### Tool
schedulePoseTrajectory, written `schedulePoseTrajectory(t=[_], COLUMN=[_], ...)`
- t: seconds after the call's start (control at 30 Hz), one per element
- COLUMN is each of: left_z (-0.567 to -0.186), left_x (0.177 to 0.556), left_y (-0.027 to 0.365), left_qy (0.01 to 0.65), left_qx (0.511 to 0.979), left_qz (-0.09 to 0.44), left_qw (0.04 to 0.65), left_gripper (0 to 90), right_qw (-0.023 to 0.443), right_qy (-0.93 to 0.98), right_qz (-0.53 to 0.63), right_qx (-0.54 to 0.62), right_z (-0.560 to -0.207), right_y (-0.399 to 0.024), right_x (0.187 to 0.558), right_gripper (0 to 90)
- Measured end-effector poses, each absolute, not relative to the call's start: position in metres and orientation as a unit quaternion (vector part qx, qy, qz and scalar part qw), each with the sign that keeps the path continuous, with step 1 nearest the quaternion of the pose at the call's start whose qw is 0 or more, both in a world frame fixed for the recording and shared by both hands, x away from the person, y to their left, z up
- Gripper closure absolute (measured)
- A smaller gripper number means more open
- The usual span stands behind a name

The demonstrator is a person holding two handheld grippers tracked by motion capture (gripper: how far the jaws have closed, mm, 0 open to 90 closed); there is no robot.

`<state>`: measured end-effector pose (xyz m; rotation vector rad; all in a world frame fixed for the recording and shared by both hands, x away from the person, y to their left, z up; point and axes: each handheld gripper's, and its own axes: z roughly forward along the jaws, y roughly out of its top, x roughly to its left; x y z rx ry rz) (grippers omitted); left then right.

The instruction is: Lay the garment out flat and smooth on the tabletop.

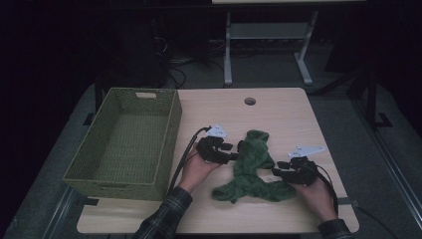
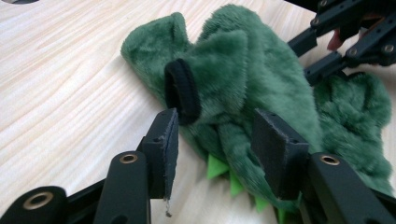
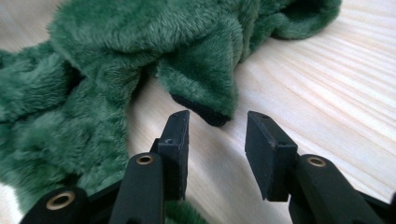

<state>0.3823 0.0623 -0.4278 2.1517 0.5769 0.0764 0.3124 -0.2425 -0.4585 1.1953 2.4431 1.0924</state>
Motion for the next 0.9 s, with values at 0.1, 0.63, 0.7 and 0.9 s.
schedulePoseTrajectory(t=[0.1, 0.63, 0.7, 0.9], left_z=[-0.431, -0.442, -0.436, -0.415], left_x=[0.389, 0.407, 0.405, 0.398], left_y=[0.058, 0.046, 0.05, 0.068], left_qy=[0.225, 0.204, 0.203, 0.213], left_qx=[0.868, 0.87, 0.869, 0.862], left_qz=[0.022, -0.004, 0.005, 0.035], left_qw=[0.442, 0.448, 0.451, 0.459], left_gripper=[48.0, 82.3, 84.2, 85.5], right_qw=[0.099, 0.1, 0.106, 0.135], right_qy=[0.83, 0.82, 0.817, 0.805], right_qz=[0.367, 0.386, 0.39, 0.411], right_qx=[0.408, 0.411, 0.411, 0.406], right_z=[-0.462, -0.465, -0.462, -0.44], right_y=[-0.238, -0.241, -0.243, -0.254], right_x=[0.317, 0.33, 0.33, 0.331], right_gripper=[59.5, 81.9, 82.5, 83.4])
